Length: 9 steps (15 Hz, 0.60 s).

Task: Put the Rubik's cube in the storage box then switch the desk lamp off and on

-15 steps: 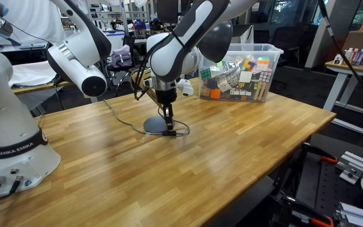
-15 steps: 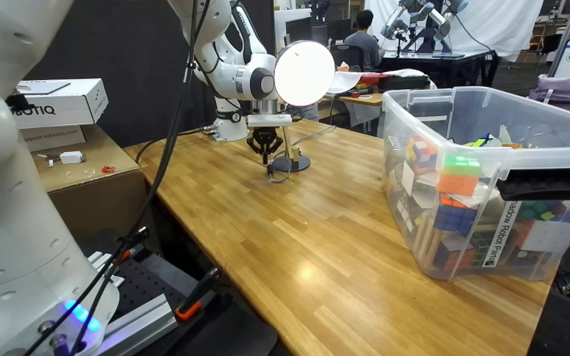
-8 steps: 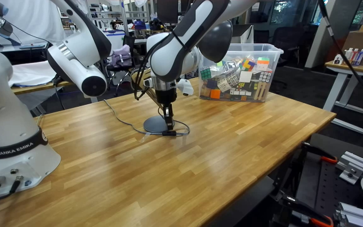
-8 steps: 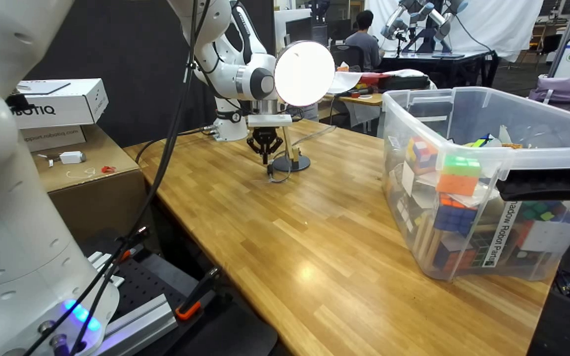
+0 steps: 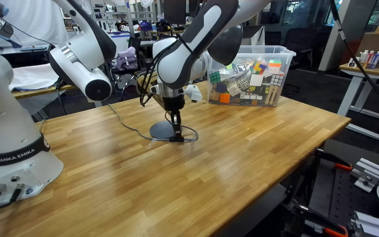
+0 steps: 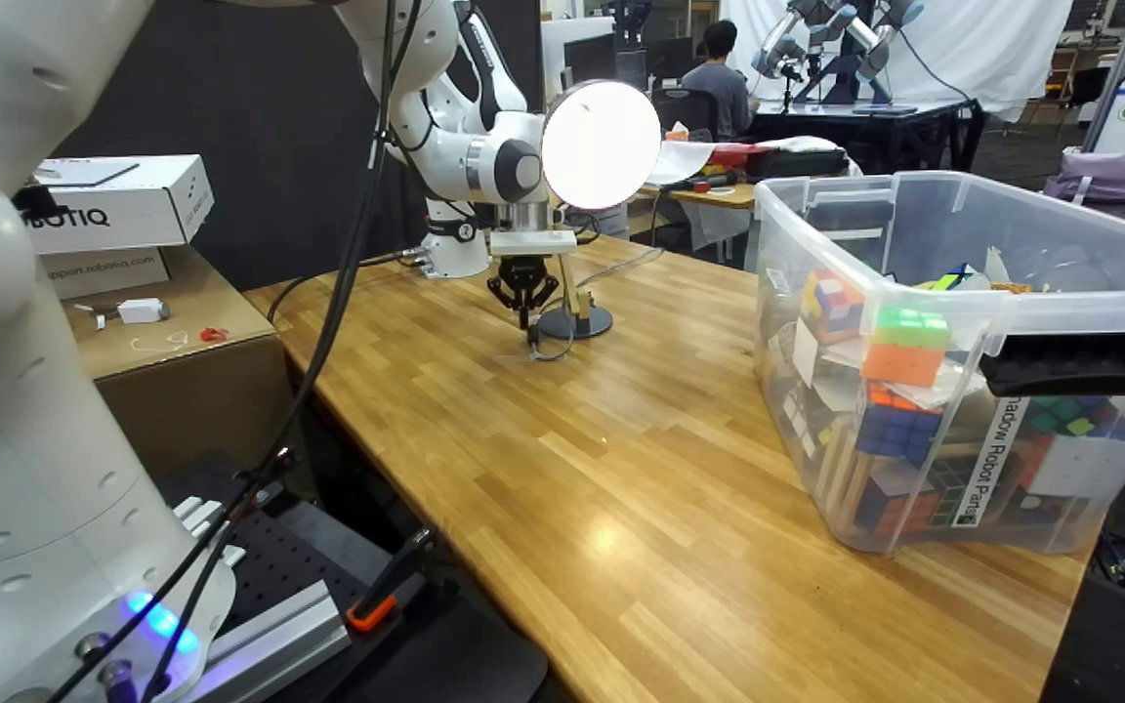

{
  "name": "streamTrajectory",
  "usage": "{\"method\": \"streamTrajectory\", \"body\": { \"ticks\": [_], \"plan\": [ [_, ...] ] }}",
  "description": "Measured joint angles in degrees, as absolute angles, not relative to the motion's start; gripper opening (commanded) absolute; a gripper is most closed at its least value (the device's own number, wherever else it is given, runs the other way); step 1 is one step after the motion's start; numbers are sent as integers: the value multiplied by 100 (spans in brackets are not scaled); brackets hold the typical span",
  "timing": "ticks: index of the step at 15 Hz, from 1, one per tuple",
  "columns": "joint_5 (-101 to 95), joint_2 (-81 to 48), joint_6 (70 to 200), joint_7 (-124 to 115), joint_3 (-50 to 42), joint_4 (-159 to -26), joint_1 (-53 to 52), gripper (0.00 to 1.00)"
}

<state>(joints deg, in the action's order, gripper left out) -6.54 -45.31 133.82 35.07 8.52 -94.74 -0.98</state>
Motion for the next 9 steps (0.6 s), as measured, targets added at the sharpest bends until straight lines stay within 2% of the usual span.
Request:
{"method": "streamTrajectory", "body": {
  "ticks": [9],
  "plan": [
    [-895,-4751,13368,3504,834,-9067,-133,0]
  ]
}}
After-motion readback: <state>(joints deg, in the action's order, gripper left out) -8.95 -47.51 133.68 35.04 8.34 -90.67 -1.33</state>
